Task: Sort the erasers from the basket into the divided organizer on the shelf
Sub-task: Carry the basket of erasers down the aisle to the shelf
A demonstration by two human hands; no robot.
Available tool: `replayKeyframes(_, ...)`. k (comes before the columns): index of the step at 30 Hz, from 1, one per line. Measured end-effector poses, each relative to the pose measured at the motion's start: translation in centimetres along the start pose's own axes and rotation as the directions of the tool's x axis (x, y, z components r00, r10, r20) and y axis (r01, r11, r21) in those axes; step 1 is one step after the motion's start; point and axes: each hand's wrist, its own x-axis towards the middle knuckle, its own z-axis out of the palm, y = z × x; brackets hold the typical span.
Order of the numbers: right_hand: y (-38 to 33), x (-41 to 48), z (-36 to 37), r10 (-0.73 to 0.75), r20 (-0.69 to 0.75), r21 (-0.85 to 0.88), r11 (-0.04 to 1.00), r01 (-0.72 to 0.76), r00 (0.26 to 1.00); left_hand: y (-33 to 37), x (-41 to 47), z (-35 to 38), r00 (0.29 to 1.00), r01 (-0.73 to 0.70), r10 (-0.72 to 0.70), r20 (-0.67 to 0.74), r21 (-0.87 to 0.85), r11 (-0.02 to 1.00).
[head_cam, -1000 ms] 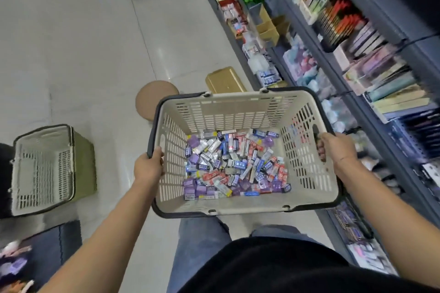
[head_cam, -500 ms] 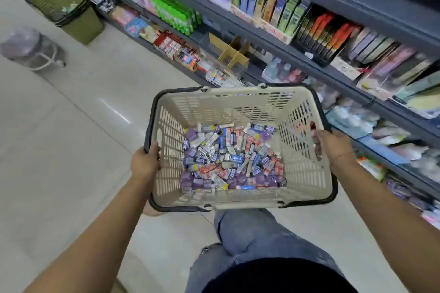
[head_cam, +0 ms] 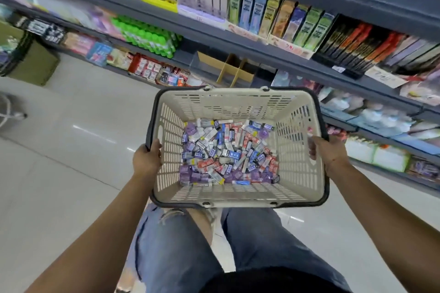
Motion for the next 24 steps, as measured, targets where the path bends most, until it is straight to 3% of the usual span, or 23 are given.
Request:
replayKeyframes(13, 6.7, 3.0, 12.3, 0.221, -0.234, 0.093, 0.975, -0.204, 0.947, -2.1, 18.3, 3.3, 0.968, -0.015, -0.021, 0.249, 0.141, 0.99)
replayKeyframes(24, 19.0, 14.0, 22.1, 0.29, -0.259, 0.196, 0.95, -0.244, 0.921, -11.8, 31.0, 13.6, 0.934, -0.019, 0.002, 0.357, 0.043, 0.999)
